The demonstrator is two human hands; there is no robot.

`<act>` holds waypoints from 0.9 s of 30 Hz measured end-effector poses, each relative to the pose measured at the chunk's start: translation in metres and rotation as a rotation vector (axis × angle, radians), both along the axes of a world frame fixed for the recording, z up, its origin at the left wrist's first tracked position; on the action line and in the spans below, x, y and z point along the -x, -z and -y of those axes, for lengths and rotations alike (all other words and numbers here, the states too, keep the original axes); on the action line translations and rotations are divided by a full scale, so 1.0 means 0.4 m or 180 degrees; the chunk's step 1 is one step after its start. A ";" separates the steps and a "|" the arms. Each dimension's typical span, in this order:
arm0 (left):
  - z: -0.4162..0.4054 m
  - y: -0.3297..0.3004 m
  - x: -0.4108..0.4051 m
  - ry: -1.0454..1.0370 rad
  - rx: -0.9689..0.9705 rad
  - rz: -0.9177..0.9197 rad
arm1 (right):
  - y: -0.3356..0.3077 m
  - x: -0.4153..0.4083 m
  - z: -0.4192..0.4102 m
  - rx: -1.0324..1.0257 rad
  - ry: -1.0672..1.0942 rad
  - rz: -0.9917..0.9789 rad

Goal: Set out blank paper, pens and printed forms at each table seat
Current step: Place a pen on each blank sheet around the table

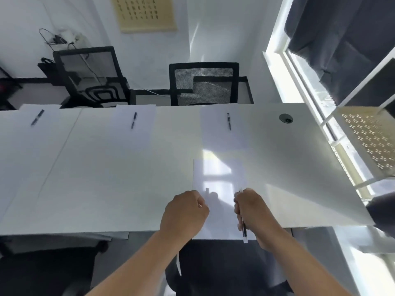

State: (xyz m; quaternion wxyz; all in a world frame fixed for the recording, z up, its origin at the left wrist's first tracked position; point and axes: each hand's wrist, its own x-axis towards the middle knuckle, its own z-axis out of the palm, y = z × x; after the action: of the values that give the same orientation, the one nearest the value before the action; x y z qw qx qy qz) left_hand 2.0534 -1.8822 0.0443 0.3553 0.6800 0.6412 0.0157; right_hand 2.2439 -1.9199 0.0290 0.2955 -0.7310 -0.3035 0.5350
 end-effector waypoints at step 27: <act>-0.082 0.206 0.084 -0.0052 0.0526 -0.0281 | 0.351 0.019 -0.194 0.0515 -0.0536 0.1522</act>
State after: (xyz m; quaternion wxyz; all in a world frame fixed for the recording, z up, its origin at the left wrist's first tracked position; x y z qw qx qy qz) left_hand 2.0200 -1.8496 -0.0383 0.3815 0.6431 0.6608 -0.0644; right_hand 2.2364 -1.8422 -0.1115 0.1104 -0.8300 -0.3807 0.3923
